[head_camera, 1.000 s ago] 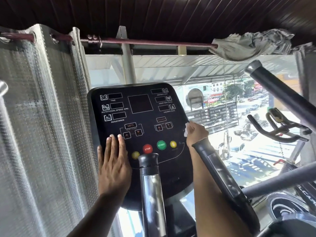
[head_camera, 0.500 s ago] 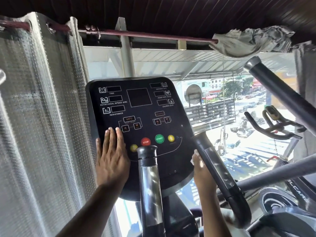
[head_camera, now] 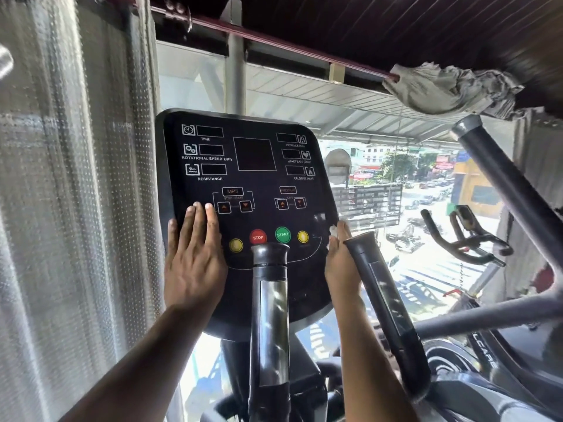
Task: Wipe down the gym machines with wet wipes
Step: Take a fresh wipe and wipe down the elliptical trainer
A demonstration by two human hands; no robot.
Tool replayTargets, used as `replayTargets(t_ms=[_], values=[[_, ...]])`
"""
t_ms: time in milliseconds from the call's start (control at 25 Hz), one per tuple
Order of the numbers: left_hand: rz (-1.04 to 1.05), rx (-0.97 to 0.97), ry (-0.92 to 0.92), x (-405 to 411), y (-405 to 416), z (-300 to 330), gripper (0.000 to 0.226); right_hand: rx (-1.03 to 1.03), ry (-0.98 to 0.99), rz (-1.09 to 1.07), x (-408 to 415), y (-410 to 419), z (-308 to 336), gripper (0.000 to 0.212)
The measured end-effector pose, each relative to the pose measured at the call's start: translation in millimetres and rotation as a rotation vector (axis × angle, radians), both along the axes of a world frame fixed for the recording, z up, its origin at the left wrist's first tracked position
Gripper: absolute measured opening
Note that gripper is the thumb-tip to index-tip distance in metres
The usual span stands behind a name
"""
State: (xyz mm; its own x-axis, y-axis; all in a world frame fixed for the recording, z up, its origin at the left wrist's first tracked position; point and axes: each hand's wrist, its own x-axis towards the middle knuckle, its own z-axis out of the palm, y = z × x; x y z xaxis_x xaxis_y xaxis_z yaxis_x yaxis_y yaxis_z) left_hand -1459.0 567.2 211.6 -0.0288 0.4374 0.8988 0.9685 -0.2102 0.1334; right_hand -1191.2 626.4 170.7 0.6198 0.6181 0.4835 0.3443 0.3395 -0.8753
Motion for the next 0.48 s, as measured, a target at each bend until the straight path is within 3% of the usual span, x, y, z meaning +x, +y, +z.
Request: replayTargets(t_ms=[120, 320, 480], values=[[-0.014, -0.013, -0.007, -3, 0, 0, 0.061, 0.053, -0.118, -0.101, -3, -41, -46, 0.046], [-0.032, -0.021, 0.000, -3, -2, -1, 0.063, 0.087, -0.052, -0.077, -50, -90, -88, 0.055], [-0.033, -0.026, -0.016, -3, 1, -4, 0.061, 0.177, 0.132, -0.032, -30, -56, -50, 0.035]])
